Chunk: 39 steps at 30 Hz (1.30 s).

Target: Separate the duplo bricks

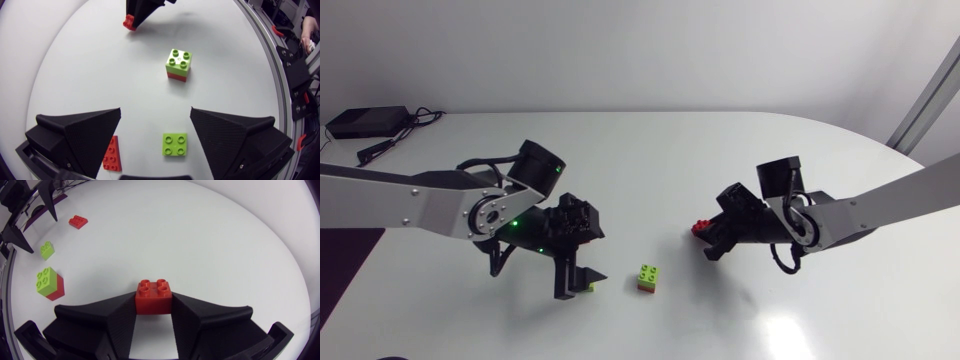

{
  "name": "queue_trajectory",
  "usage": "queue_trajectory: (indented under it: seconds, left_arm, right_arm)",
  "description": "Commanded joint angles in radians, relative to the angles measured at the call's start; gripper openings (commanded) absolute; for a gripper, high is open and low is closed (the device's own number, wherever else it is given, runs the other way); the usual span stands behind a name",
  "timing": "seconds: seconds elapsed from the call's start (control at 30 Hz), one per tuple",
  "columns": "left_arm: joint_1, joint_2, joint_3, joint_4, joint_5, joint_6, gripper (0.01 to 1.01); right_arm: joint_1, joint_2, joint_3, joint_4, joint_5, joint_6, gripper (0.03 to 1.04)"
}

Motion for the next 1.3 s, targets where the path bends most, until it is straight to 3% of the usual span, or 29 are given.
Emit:
queue_trajectory:
  seconds: [0.0, 0.4, 0.7, 0.73, 0.83, 1.0, 1.17, 1.27]
  left_arm:
    - [-0.018, 0.038, 0.046, -0.008, 0.020, -0.031, 0.975]
    - [-0.060, 0.101, 0.078, -0.006, 0.027, -0.048, 0.975]
    - [-0.061, 0.110, 0.082, -0.006, 0.026, -0.048, 0.975]
    - [-0.064, 0.115, 0.086, -0.006, 0.027, -0.049, 0.975]
    - [-0.076, 0.126, 0.093, -0.006, 0.027, -0.052, 0.975]
    - [-0.087, 0.141, 0.101, -0.006, 0.026, -0.055, 0.975]
    - [-0.081, 0.163, 0.113, -0.003, 0.026, -0.054, 0.975]
    - [-0.076, 0.179, 0.133, -0.002, 0.026, -0.054, 0.975]
  right_arm:
    - [-0.006, 0.025, -0.034, 0.010, -0.003, -0.016, 0.30]
    - [0.138, 0.010, -0.004, -0.002, -0.005, 0.005, 0.30]
    - [0.124, 0.036, -0.051, 0.000, -0.014, -0.045, 0.32]
    - [0.121, 0.038, -0.057, -0.002, -0.016, -0.053, 0.35]
    - [0.113, 0.041, -0.070, -0.011, -0.020, -0.078, 0.58]
    - [0.113, 0.030, -0.093, -0.029, -0.022, -0.102, 0.62]
    - [0.110, -0.007, -0.097, -0.079, -0.023, -0.120, 0.96]
    - [0.106, -0.074, -0.095, -0.120, -0.039, -0.127, 0.99]
